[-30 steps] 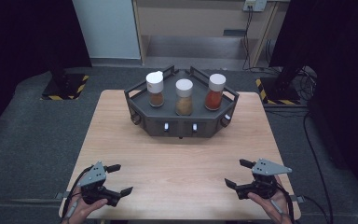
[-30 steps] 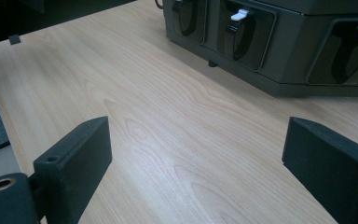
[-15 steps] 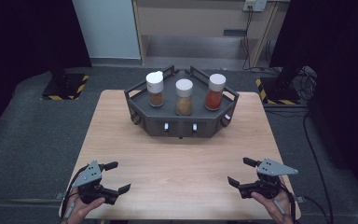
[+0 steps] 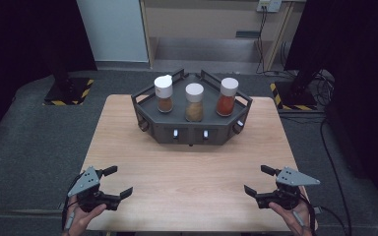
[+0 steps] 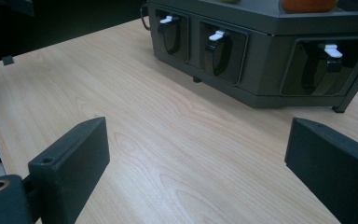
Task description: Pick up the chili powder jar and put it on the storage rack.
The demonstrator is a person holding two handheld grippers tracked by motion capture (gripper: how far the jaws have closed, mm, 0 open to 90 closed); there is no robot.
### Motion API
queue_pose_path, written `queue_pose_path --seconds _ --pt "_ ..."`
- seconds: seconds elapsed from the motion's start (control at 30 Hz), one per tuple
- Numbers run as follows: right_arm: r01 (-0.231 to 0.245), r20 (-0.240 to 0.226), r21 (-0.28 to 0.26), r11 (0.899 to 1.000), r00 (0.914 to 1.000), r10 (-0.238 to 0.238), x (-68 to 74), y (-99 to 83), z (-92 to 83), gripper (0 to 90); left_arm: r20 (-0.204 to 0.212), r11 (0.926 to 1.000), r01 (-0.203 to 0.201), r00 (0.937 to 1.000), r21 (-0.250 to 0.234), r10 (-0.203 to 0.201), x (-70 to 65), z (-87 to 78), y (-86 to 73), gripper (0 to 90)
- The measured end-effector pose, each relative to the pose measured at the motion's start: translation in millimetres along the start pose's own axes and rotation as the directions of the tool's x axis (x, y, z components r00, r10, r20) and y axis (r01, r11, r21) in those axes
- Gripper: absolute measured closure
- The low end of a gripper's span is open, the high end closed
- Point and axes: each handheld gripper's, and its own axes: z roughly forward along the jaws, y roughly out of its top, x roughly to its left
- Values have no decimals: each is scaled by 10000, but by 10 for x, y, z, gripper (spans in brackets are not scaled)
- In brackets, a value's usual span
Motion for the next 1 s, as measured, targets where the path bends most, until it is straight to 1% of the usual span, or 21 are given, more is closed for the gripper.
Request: queue_pose_path --seconds 0.17,0.27,0.43,0.8,1.0 --pt "2 -56 54 10000 10000 -2 -7 5 8 45 -45 9998 143 9999 -124 -144 15 -11 -19 32" --pt "47 42 129 9999 10000 -48 10 14 17 36 -59 9996 221 9997 -183 -222 19 -17 -28 32" --pt "168 154 97 9998 9997 -170 40 19 10 42 -59 9996 211 9998 -160 -212 19 -17 -26 33" --pt "210 -34 193 9996 9998 -209 34 29 21 56 -64 9993 322 9995 -163 -323 28 -18 -30 29" --pt "150 -86 192 9997 9999 -148 26 27 17 58 -70 9993 327 9994 -169 -329 28 -19 -31 29"
